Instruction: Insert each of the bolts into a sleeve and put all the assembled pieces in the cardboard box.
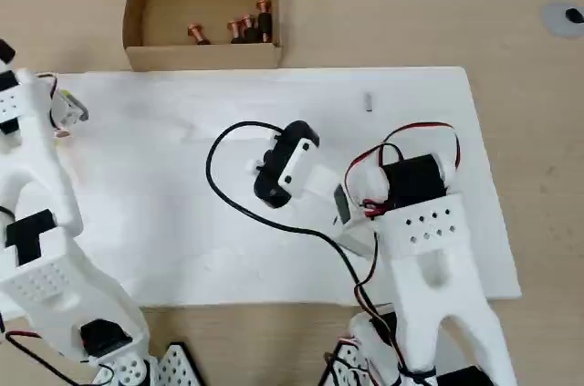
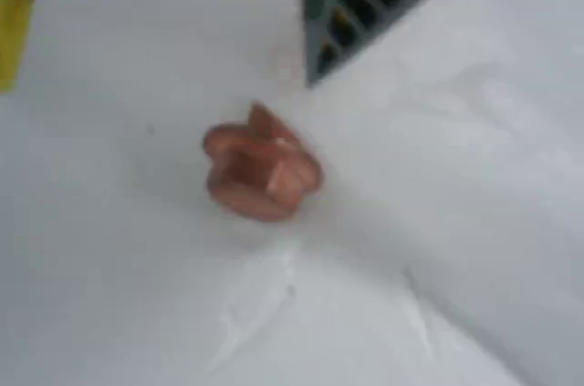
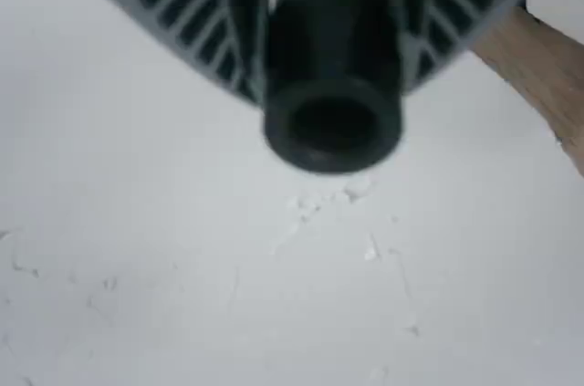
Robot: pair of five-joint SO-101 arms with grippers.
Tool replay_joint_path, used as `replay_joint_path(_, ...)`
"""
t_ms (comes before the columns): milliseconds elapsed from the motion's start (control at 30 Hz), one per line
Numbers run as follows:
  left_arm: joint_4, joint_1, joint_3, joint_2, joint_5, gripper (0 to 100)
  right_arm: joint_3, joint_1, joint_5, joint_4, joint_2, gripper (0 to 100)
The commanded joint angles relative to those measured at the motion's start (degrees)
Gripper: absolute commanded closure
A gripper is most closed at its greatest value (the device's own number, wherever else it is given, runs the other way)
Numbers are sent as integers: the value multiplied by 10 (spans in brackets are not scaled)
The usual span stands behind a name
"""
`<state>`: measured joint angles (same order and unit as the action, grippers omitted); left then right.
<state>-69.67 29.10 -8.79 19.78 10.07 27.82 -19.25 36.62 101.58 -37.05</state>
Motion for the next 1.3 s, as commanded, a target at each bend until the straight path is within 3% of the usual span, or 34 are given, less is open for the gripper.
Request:
replay_joint_path(0, -49, 1, -45, -6, -27, 785, -1, -6, 5, 8, -15, 988)
replay_joint_path(167, -109, 11, -20, -3, -53, 786, -1, -6, 5, 7, -15, 988)
replay_joint_path(333, -83, 43, 55, -1, -57, 786, -1, -6, 6, 7, -15, 988)
replay_joint_path(433, -76, 45, 100, -6, -95, 786, -1, -6, 6, 8, -15, 988)
replay_joint_path(767, -132, 80, 159, -58, -119, 786, -1, -7, 6, 8, -15, 988)
replay_joint_path(1033, -219, 135, 251, -204, -228, 795, -1, -7, 4, 8, -15, 988)
replay_joint_path(1200, -215, 117, 222, -356, -216, 810, -1, -7, 4, 8, -15, 988)
replay_joint_path(1267, -177, 91, 214, -402, -193, 810, -1, -7, 3, 8, -16, 988)
